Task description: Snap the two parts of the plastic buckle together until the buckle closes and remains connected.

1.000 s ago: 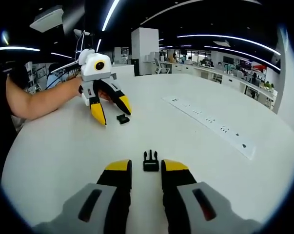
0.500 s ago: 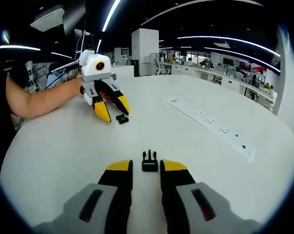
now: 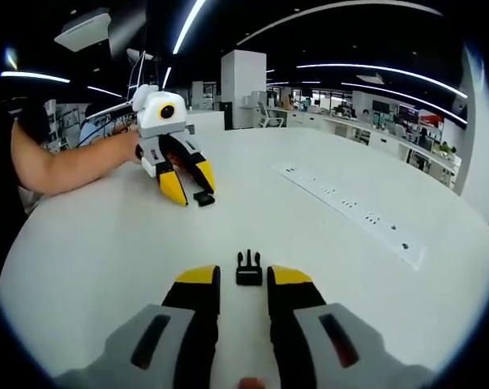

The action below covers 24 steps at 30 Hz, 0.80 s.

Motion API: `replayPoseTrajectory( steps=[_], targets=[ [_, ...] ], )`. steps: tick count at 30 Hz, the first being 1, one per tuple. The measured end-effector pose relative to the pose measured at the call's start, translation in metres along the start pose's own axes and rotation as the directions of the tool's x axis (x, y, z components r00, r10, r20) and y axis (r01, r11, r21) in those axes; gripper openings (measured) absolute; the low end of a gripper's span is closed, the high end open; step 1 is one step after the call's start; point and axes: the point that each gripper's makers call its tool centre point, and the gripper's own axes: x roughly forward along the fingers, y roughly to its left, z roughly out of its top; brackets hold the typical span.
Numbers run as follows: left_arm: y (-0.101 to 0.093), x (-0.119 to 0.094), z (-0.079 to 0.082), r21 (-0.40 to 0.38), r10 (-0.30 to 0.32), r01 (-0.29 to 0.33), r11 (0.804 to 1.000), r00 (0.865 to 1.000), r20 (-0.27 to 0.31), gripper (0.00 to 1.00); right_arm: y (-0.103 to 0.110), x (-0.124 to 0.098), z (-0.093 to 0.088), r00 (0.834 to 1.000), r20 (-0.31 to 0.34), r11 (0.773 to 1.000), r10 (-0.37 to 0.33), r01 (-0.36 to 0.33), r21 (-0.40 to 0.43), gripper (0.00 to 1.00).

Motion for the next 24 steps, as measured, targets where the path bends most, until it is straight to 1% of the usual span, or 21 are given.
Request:
replayPoseTrajectory(
  steps=[9,11,21,24],
  targets=[
    [0.0021,0.0002,0.0016,0.009,0.009,-0.009,1.0,1.0,0.019,0.21,0.0003,-0.0004,0.0004,1.0,0.01,1.0,0.001,-0.001,-0.001,0.22],
    [0.0029,0.0007,0.0012,0.027,0.014,-0.015,1.0,1.0,0.021,0.19,0.0012,-0.0008,0.0004,1.0,0.012,1.0,0.0,0.0,0.0,0.22],
    [0.003,0.0012,0.0011,0.029,0.011,-0.012,1.0,1.0,0.024,0.19,-0.0004,-0.0009,-0.0002,1.0,0.015,1.0,0.0,0.0,0.005,0.22],
    [0.0033,0.0015,0.0013,0.03,0.013,-0.014,0.999,1.0,0.027,0.19,-0.0023,-0.001,-0.0003,1.0,0.019,1.0,-0.011,0.011,0.005,0.19]
  ],
)
